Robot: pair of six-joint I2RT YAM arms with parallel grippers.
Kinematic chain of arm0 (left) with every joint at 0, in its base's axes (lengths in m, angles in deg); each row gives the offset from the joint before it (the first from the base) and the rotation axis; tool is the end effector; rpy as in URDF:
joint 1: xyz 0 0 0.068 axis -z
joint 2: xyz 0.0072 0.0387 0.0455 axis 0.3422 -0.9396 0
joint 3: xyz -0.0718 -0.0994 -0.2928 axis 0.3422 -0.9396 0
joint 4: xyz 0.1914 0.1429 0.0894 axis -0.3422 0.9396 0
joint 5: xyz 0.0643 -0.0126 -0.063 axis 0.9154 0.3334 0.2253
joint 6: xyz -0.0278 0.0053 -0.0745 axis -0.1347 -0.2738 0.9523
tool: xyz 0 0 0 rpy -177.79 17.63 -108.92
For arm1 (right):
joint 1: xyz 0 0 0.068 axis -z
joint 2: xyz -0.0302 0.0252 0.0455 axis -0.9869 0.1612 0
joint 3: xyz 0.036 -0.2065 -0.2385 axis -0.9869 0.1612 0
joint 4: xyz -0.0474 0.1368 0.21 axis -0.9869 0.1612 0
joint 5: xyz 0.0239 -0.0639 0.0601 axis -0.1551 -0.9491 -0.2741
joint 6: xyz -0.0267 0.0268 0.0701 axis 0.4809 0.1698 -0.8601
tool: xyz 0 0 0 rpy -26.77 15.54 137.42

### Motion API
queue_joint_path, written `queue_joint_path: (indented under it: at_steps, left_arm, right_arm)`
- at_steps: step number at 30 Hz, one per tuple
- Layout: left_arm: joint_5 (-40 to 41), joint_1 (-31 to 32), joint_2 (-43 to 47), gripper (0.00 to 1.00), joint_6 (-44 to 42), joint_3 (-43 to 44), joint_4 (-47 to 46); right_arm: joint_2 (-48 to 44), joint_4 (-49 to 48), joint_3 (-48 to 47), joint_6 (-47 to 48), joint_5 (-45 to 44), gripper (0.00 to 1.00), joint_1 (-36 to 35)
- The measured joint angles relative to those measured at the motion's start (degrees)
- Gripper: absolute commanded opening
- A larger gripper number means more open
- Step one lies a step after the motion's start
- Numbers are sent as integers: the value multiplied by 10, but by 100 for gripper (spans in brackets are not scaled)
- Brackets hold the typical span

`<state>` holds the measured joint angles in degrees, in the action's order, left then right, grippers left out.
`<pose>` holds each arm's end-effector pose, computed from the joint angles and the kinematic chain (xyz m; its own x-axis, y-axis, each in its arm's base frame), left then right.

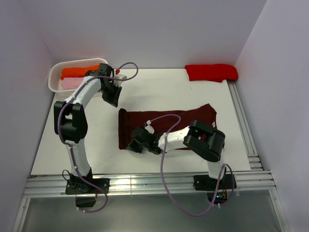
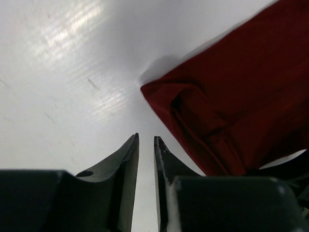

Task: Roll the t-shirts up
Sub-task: Roll the tshirt

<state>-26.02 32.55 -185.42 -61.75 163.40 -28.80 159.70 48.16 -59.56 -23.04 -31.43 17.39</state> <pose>0.4278 -0.1120 0.2602 -0.8346 0.3996 -0.3792 0.4806 0.8646 -0.1467 0.1903 0.3659 0.1475 -0.8759 0.4735 -0.0927 0.2606 0.6261 0.7349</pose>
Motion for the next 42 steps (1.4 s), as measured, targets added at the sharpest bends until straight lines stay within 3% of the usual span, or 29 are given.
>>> queue_joint_path:
  at_steps: [5, 30, 42]
  left_arm:
    - [-29, -34, 2, 11, -11, -39, 2]
    - [-108, -3, -17, 8, -18, -113, -12]
    - [-107, 21, -37, 8, -5, -99, -13]
  right_arm:
    - [0, -11, 6, -11, 0, 0, 0]
    - [-9, -15, 7, -30, -5, 4, 4]
    - [-49, 8, 10, -28, -31, 39, 4]
